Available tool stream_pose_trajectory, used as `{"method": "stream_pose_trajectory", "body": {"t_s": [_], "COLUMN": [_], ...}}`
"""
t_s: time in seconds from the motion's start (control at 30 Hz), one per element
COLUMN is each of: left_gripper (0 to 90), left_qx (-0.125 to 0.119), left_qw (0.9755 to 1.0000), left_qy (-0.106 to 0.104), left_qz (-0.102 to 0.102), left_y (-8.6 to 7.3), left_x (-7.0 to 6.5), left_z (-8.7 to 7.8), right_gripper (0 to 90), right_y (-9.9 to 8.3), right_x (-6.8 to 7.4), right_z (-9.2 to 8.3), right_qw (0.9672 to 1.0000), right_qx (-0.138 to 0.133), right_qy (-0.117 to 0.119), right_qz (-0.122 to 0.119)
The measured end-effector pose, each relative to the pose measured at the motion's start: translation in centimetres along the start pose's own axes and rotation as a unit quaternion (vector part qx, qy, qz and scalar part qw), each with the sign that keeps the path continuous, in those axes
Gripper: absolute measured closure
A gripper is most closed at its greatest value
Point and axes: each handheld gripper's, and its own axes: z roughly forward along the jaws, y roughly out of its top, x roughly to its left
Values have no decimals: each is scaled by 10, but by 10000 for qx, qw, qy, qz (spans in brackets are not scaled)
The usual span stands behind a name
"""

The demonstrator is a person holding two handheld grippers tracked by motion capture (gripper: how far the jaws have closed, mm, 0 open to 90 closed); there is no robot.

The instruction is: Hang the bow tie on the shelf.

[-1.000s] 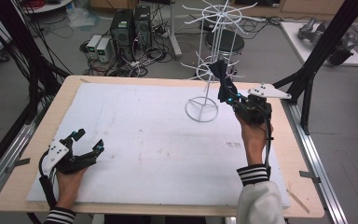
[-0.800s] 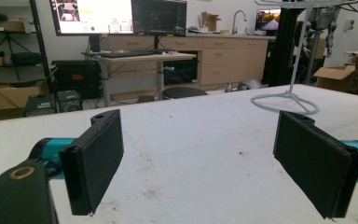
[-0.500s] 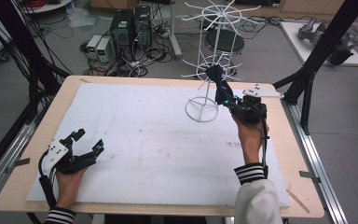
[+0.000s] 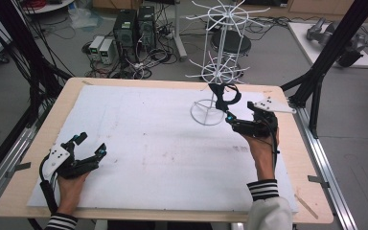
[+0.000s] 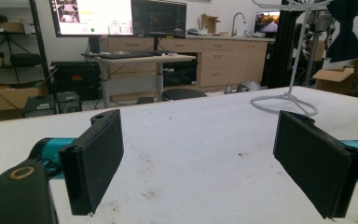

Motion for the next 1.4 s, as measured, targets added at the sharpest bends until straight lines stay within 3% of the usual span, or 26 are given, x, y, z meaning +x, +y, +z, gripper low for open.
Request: {"method": "stream_pose_trajectory", "body": {"t_s": [0.37,0.6,0.7,0.87,1.07,1.17,1.3,1.4], "left_gripper": [162,163,162,162,162,162,162,162], "left_qx": [-11,-13,-13,-37,-43,-42,-47,-44], "left_qw": [10000,10000,10000,10000,10000,10000,10000,10000], "left_qy": [9,8,9,15,25,32,40,43], "left_qz": [10,13,16,31,36,47,30,31], "left_y": [0,0,0,0,0,0,0,0], "left_x": [0,0,0,0,-1,-1,-1,0], "left_z": [0,0,0,-1,-1,-1,-1,-1], "right_gripper": [101,101,101,101,101,101,101,101], "right_y": [-34,-76,-98,-128,-140,-144,-149,-149], "right_x": [-4,-4,-1,3,3,4,6,9], "right_z": [-32,-54,-60,-62,-58,-55,-50,-49], "right_qw": [9988,9957,9933,9905,9873,9878,9903,9904], "right_qx": [-438,-878,-1112,-1332,-1540,-1498,-1355,-1361], "right_qy": [194,217,92,-59,-122,-118,-147,-172], "right_qz": [69,217,315,348,366,415,274,177]}}
